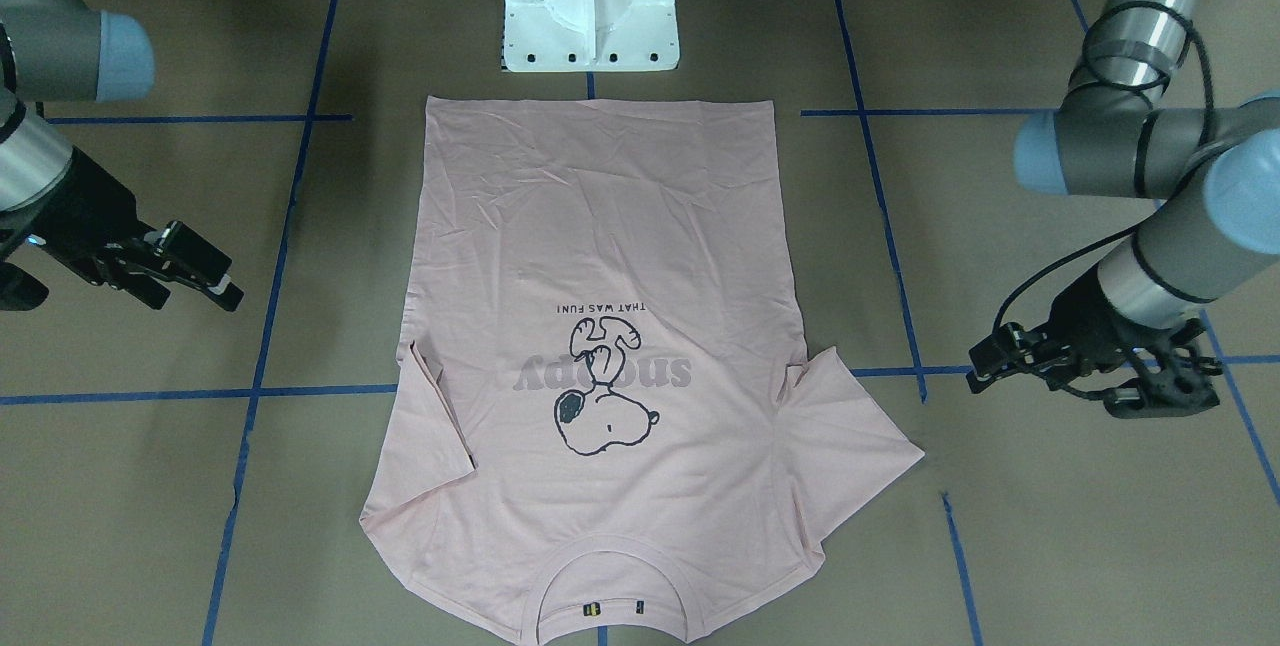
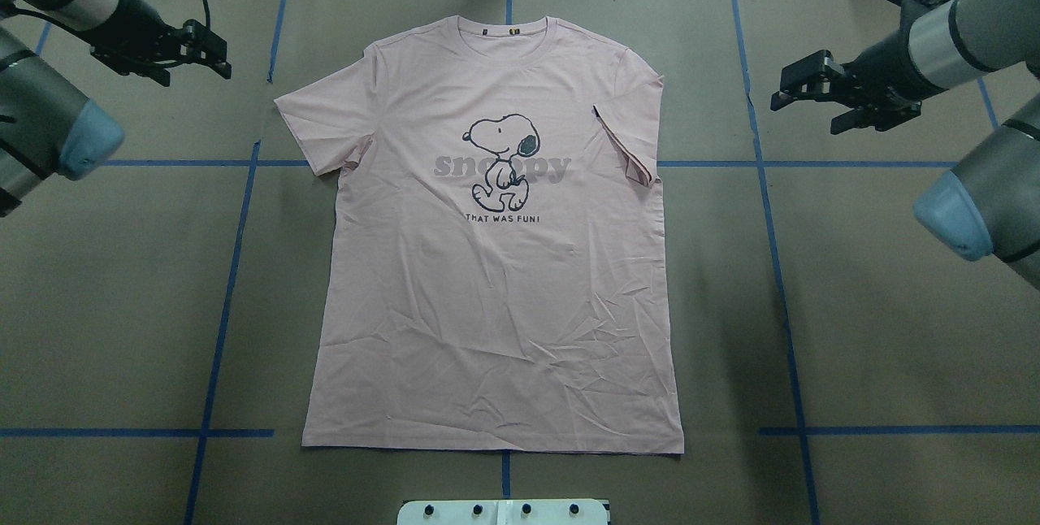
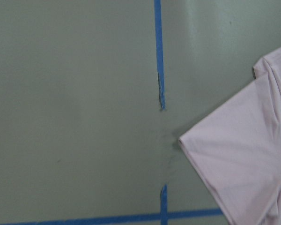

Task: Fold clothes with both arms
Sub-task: 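Move the left gripper to the sleeve nearest it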

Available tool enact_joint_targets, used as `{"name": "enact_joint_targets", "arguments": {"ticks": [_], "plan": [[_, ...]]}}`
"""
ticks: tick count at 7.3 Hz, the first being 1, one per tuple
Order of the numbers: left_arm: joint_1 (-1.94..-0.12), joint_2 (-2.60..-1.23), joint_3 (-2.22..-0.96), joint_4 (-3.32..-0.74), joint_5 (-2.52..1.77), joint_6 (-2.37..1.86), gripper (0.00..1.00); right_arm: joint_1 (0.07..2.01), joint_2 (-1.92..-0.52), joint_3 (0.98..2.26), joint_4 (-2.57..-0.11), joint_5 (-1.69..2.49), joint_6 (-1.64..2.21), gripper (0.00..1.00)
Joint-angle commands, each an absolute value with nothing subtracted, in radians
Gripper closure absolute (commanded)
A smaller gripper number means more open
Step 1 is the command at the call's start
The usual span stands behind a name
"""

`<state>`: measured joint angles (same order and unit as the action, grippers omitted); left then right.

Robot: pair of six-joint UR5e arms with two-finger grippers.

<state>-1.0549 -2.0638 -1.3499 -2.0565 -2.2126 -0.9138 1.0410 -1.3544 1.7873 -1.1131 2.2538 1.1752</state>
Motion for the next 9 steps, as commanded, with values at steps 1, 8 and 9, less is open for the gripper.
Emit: {"name": "enact_joint_targets", "arguments": {"ticks": [1,8,9], "plan": [[-0.97,-2.14,-1.231,-2.169,-2.104,-0.994,0.06,1.048,-1.434,1.857,-1.112,2.256,1.167,0.0],[-0.934,-2.197,-1.091,-2.266,-1.991,-0.992,0.32,1.052,-1.445,1.852,-1.112,2.244,1.169,0.0],[-0.933,-2.195,-1.091,-2.266,-1.991,-0.992,0.36,1.052,-1.445,1.852,-1.112,2.244,1.169,0.0]]}}
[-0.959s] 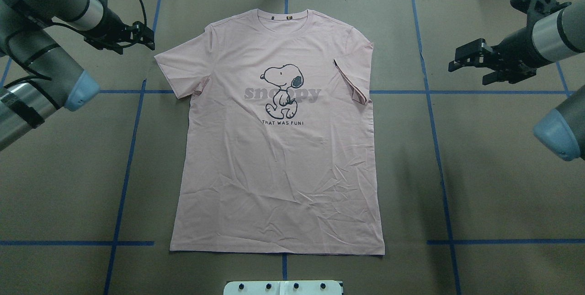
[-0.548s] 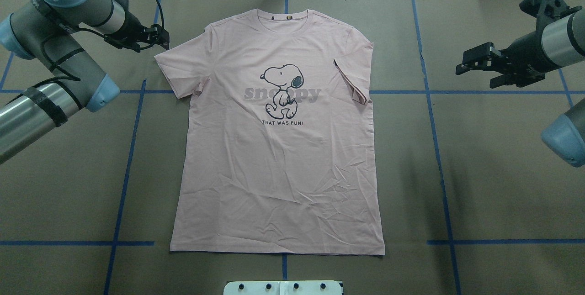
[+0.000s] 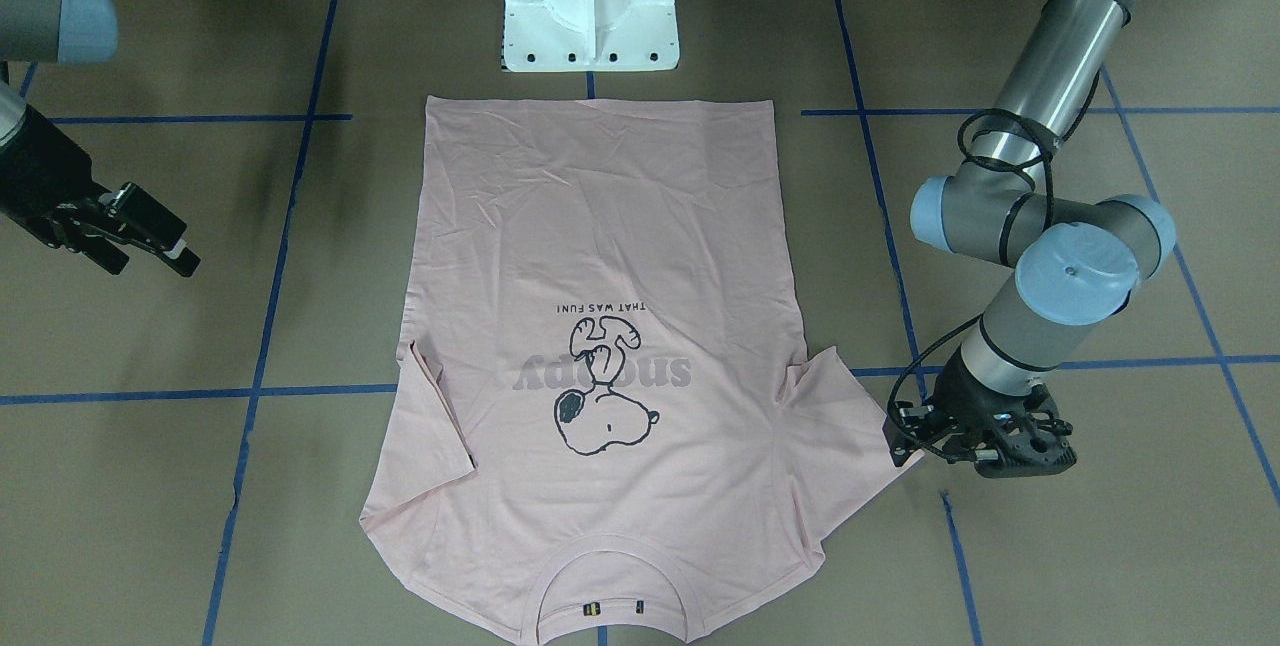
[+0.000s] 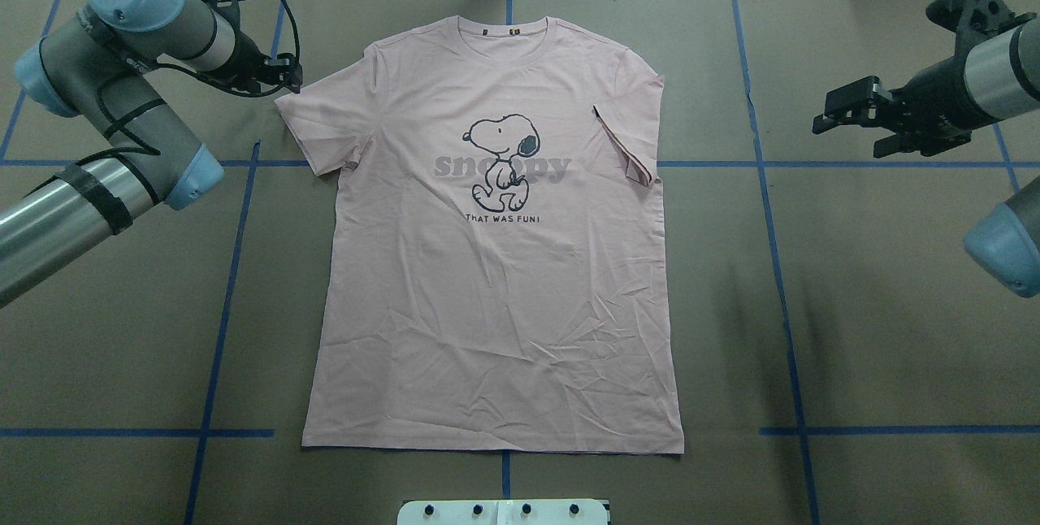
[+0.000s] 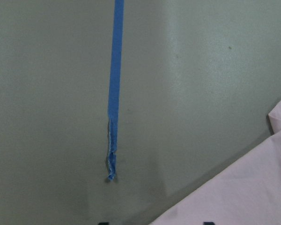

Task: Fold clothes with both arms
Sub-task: 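Move the left gripper to the sleeve nearest it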

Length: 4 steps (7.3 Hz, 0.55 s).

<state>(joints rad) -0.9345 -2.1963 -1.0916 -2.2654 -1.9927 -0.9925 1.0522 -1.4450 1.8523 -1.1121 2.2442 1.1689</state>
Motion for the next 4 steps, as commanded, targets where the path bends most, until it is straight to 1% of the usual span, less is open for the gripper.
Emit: {"name": "enact_joint_targets", "arguments": {"ticks": [1,4], "plan": [[-0.933,-2.195,-1.089,-2.266,-1.991,-0.992,0.4,1.057,-1.443,1.855,-1.112,2.244,1.17,0.0],[-0.927,-2.2,-1.075,-2.266,-1.987,-0.992,0.4,1.06,-1.442,1.855,-1.112,2.244,1.17,0.0]]}}
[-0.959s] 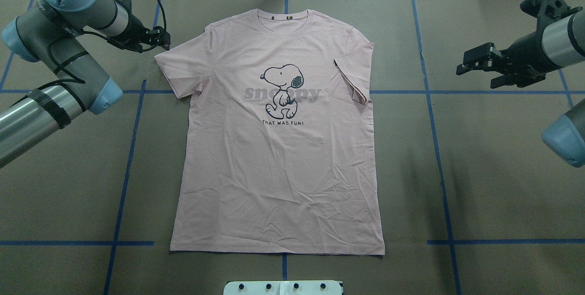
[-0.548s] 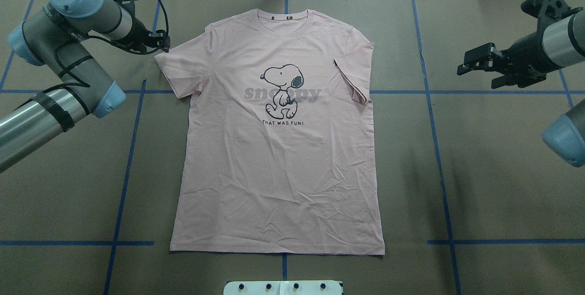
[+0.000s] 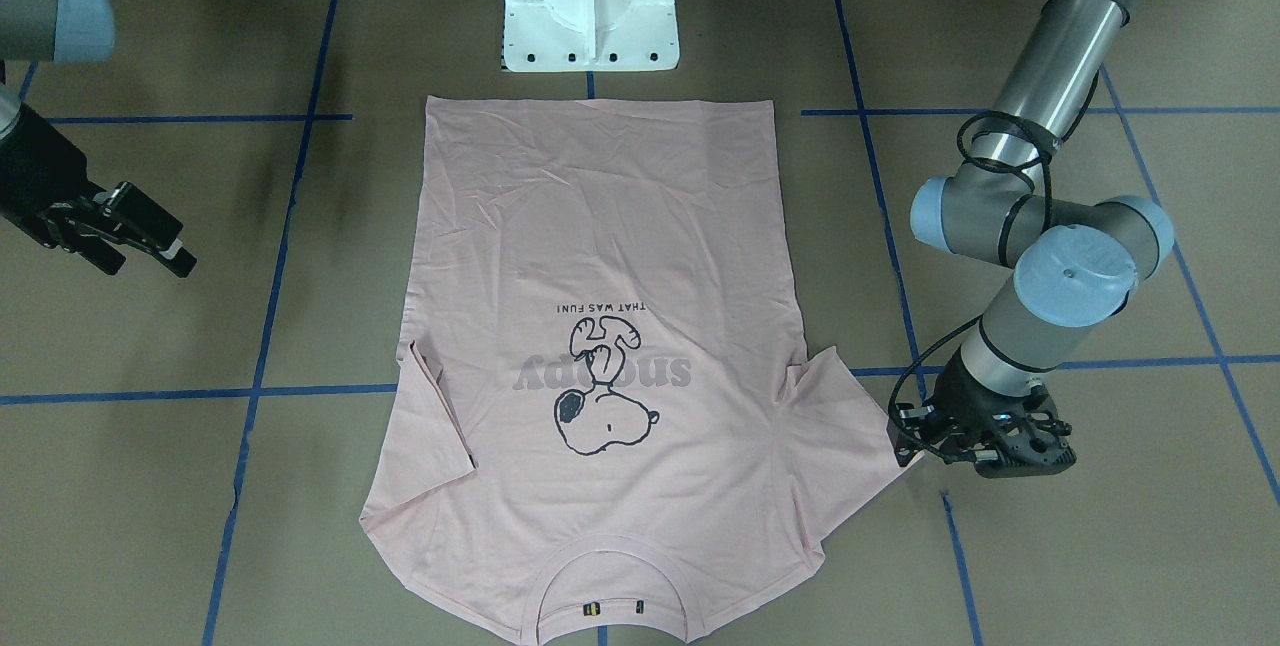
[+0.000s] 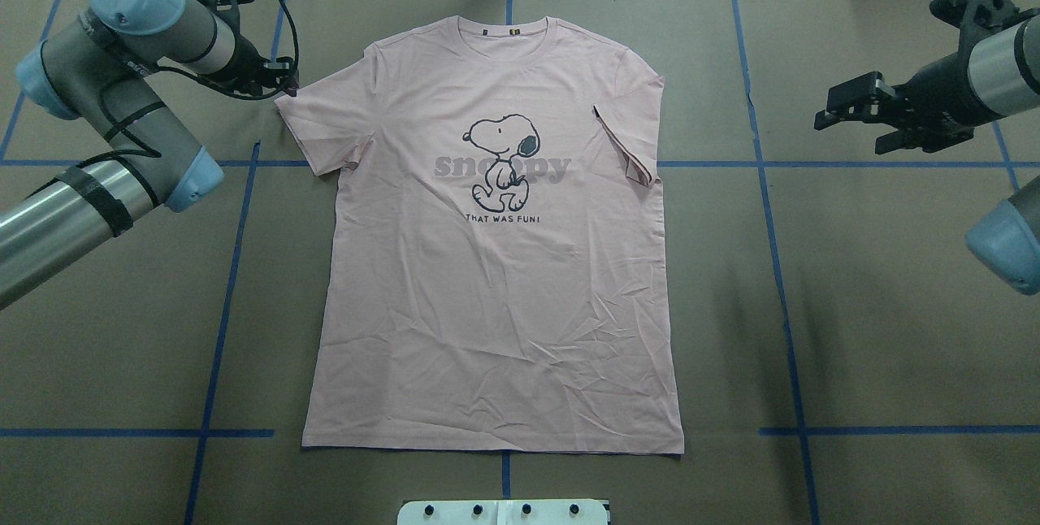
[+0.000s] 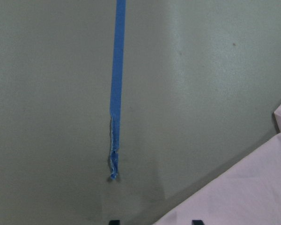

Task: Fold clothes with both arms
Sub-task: 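Move the left gripper to the sleeve nearest it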

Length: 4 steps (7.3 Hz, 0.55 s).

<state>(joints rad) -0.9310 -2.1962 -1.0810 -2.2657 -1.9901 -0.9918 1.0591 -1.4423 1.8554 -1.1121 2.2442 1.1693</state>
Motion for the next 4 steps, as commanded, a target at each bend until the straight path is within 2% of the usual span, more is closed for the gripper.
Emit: {"name": "enact_joint_targets", "arguments": {"ticks": [1,2,4], "plan": [[-0.917,-2.2,-1.074,-2.266,-1.97,-0.992,0.41,1.06,-1.44,1.855,-1.112,2.243,1.169,0.0],[-0.914,-2.2,-1.074,-2.266,-1.97,-0.992,0.41,1.06,-1.44,1.855,-1.112,2.244,1.17,0.0],[-0.911,-2.198,-1.074,-2.266,-1.97,-0.992,0.49,1.061,-1.44,1.858,-1.112,2.246,1.17,0.0]]}}
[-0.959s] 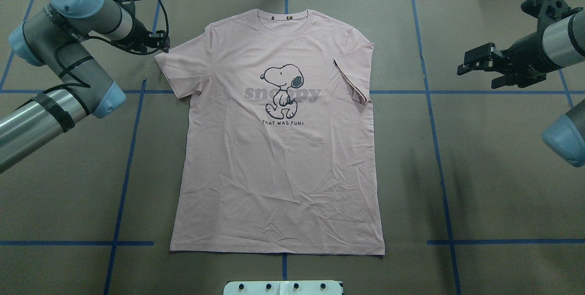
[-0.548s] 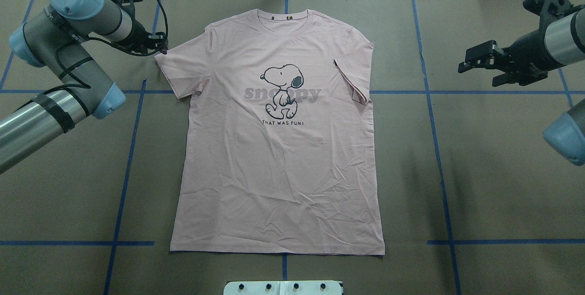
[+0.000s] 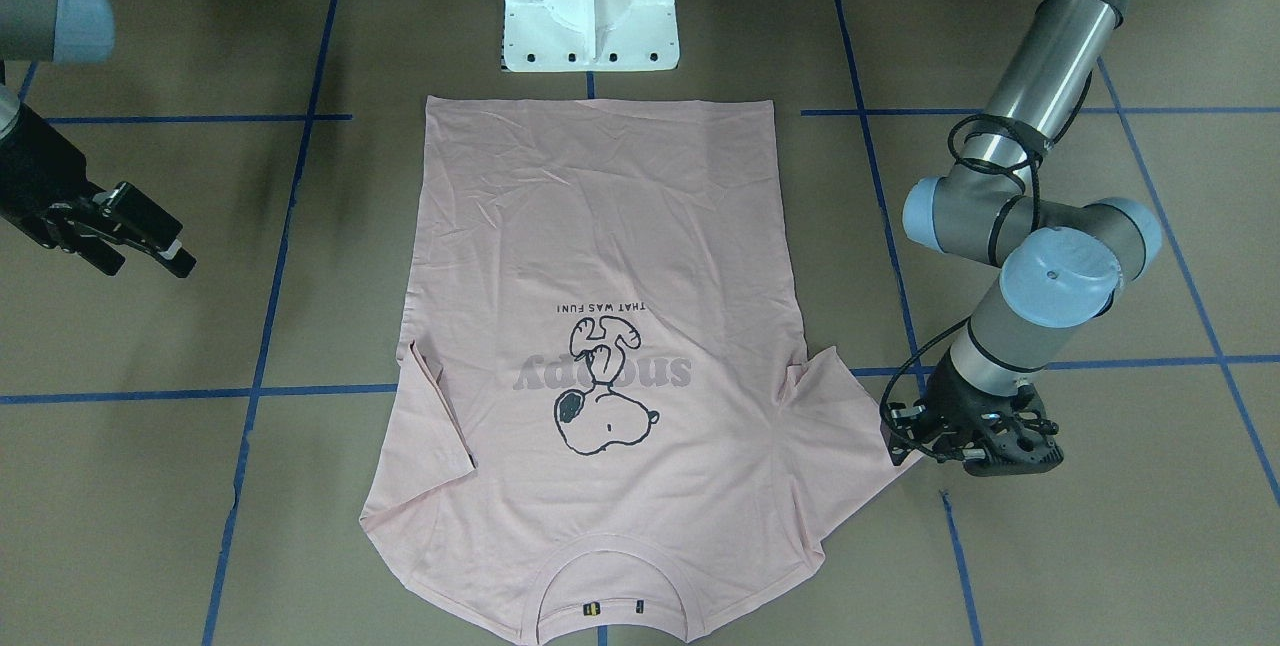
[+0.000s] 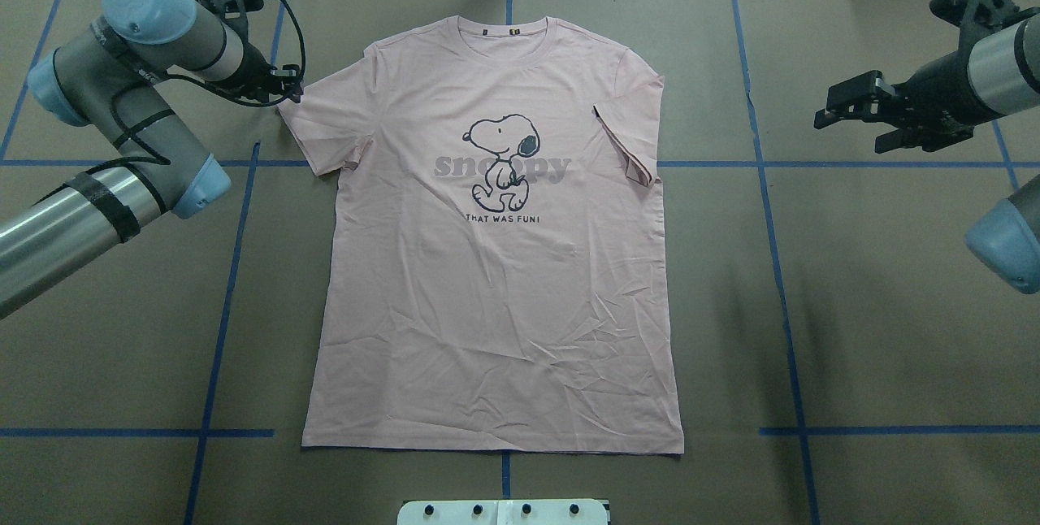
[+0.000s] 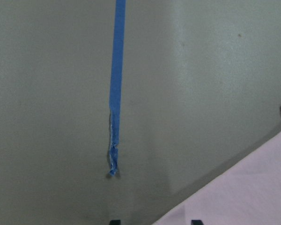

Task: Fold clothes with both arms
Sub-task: 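Move the left gripper to the sleeve nearest it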

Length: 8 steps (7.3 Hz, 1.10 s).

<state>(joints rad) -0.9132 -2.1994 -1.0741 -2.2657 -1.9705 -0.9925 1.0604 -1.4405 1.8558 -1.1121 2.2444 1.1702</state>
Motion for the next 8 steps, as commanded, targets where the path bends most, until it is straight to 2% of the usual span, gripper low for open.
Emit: {"name": "enact_joint_targets", "arguments": {"ticks": [1,2,4,6,8], "plan": [[-0.907,-2.198,-1.074,-2.266,-1.97,-0.992,0.69,1.063,-1.44,1.858,-1.112,2.246,1.17,0.0],[-0.907,-2.198,-1.074,-2.266,-1.97,-0.992,1.0,1.065,-1.44,1.858,-1.112,2.249,1.17,0.0],[-0.907,-2.201,-1.101,-2.266,-1.974,-0.996,1.0,1.065,-1.44,1.858,-1.112,2.247,1.17,0.0],[-0.905,-2.213,-1.243,-2.171,-2.005,-1.075,1.0,1.065,-1.437,1.856,-1.114,2.247,1.17,0.0],[-0.812,-2.267,-1.24,-2.164,-1.99,-1.204,1.0,1.065,-1.442,1.852,-1.115,2.246,1.169,0.0]]}}
